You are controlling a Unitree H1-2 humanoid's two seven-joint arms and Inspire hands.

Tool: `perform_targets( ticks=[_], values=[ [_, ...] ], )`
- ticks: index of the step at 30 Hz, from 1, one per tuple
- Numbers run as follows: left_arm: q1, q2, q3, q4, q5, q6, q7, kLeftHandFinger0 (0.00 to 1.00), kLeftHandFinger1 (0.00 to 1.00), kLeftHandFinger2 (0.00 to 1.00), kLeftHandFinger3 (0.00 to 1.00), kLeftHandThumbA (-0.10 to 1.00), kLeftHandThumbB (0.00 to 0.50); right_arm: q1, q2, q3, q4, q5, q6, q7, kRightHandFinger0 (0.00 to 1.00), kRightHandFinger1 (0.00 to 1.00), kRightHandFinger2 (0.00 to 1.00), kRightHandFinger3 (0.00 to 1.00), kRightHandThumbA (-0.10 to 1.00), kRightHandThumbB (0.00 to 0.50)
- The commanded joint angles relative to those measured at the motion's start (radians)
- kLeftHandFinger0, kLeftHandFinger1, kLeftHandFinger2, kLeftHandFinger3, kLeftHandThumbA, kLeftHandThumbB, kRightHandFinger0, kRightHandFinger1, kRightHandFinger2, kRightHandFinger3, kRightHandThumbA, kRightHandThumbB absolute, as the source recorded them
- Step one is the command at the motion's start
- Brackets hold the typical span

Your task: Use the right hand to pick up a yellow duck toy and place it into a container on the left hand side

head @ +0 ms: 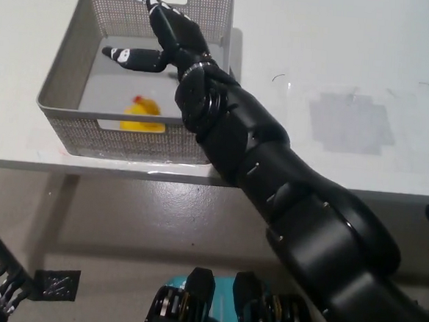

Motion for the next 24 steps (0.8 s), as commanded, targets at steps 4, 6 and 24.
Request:
perform_targets(
  ticks=[4, 6, 24],
  values=[
    [0.009, 0.016, -0.002, -0.017, 0.003, -0.015, -0.014, 1.0, 1.0, 1.0, 1.0, 1.0, 0.065, -0.048, -0.032, -0.054, -0.058, 0.074, -0.098, 0.019, 1.0, 1.0, 1.0, 1.0, 1.0, 0.465],
    [0.004, 0.02, 0.003, -0.016, 0.006, -0.01, -0.011, 1.0, 1.0, 1.0, 1.0, 1.0, 0.072, -0.053, -0.04, -0.108, -0.085, 0.125, -0.137, 0.026, 1.0, 1.0, 1.0, 1.0, 1.0, 0.464],
    [-0.016, 0.017, -0.001, -0.009, 0.016, 0.001, -0.006, 1.0, 1.0, 1.0, 1.0, 1.0, 0.093, 0.722, -0.107, -0.215, -1.491, 0.441, -0.137, 0.204, 1.0, 1.0, 1.0, 1.0, 1.0, 0.407]
  ],
)
